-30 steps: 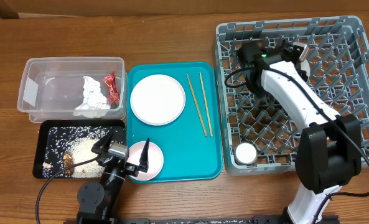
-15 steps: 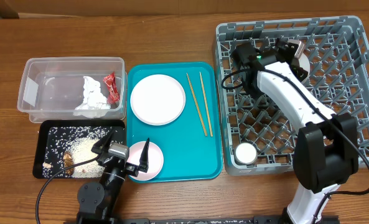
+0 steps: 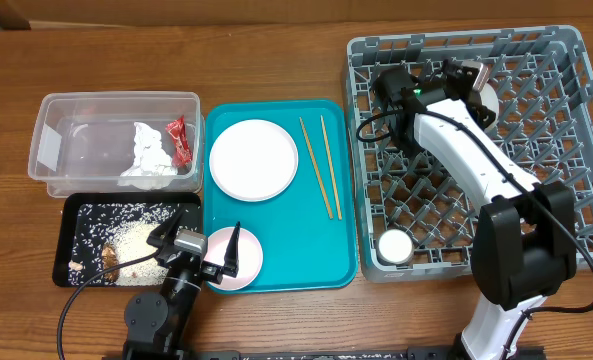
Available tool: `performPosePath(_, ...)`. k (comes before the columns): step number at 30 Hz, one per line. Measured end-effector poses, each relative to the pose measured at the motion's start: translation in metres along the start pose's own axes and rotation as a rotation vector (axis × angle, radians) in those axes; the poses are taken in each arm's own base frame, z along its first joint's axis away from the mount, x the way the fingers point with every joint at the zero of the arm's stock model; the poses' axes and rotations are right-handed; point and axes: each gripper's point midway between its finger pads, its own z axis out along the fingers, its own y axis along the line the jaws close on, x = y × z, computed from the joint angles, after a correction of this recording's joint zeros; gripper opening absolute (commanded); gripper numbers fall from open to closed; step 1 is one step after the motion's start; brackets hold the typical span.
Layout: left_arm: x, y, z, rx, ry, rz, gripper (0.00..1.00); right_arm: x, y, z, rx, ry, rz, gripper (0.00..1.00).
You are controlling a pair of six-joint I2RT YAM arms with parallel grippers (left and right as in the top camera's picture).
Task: Sort waste into correct bins and load items into the dishwasher
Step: 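Set the grey bowl upside down in the rack's back area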
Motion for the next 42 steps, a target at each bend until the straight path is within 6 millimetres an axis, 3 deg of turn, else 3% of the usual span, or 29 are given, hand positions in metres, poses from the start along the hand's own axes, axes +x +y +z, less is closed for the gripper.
performPosePath(7, 0.0, 0.0, 0.0, 0.0, 0.0, 0.0, 1.0, -0.002, -0.003, 0.001, 0.018, -0.013, -0.007, 0.04)
performPosePath(15, 0.0, 0.0, 0.0, 0.0, 0.0, 0.0, 1.0, 0.01, 0.007, 0.004, 0.013, 0.016, -0.055, 0.04)
performPosePath(30, 0.0, 0.0, 0.0, 0.0, 0.0, 0.0, 1.0, 0.015, 0.014, -0.038, -0.007, -0.072, -0.163, 0.04)
performPosePath(37, 0.0, 0.0, 0.0, 0.0, 0.0, 0.0, 1.0, 0.01, 0.007, -0.032, 0.031, -0.084, -0.144, 0.04)
performPosePath(42, 0.0, 0.0, 0.0, 0.0, 0.0, 0.0, 1.0, 0.005, -0.001, -0.01, 0.072, -0.063, -0.075, 0.04)
